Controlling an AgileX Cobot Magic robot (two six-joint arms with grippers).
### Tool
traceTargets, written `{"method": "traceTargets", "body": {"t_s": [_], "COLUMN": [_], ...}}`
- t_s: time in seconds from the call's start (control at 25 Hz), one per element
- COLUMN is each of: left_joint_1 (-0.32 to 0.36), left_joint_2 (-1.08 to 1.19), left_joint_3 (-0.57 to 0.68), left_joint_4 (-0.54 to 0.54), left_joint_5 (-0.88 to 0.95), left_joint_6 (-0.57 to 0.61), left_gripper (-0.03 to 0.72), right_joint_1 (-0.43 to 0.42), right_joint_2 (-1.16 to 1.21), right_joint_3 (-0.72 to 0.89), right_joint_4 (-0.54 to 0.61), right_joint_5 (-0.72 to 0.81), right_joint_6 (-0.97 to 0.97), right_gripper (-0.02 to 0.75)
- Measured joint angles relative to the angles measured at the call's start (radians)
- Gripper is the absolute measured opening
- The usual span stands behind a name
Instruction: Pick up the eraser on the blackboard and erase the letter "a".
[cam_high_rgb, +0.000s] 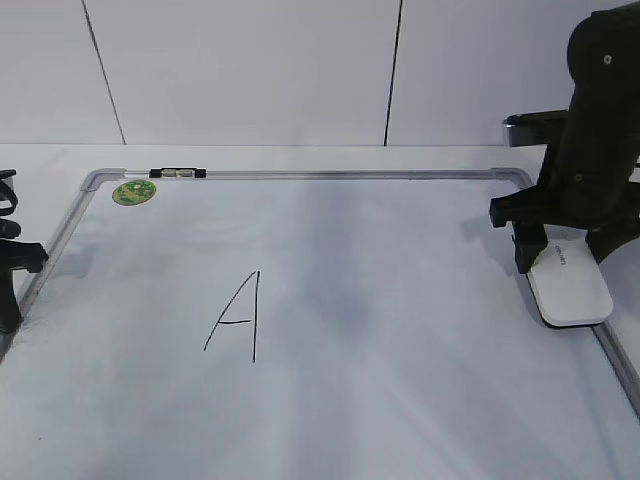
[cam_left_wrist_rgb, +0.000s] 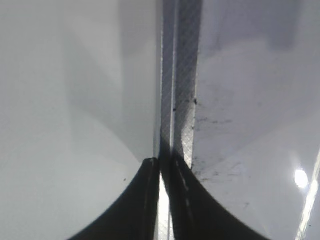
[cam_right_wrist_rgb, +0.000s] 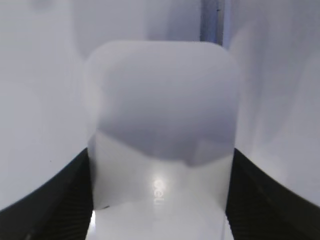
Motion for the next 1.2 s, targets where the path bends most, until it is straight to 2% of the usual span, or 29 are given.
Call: {"method": "traceTargets", "body": {"t_s": [1.2], "left_joint_1": [0.0], "left_joint_2": [0.001], "left_joint_3": [0.0], "left_joint_4": [-0.014], "left_joint_5": [-0.002], "left_joint_6": [0.0], "left_gripper": [0.076], "right_joint_1": [-0.022], "right_joint_2": [0.128], "right_joint_3": [-0.104], "right_joint_4": [0.033], "right_joint_5": [0.123], "right_joint_6": [-0.037], "right_gripper": [0.595]}}
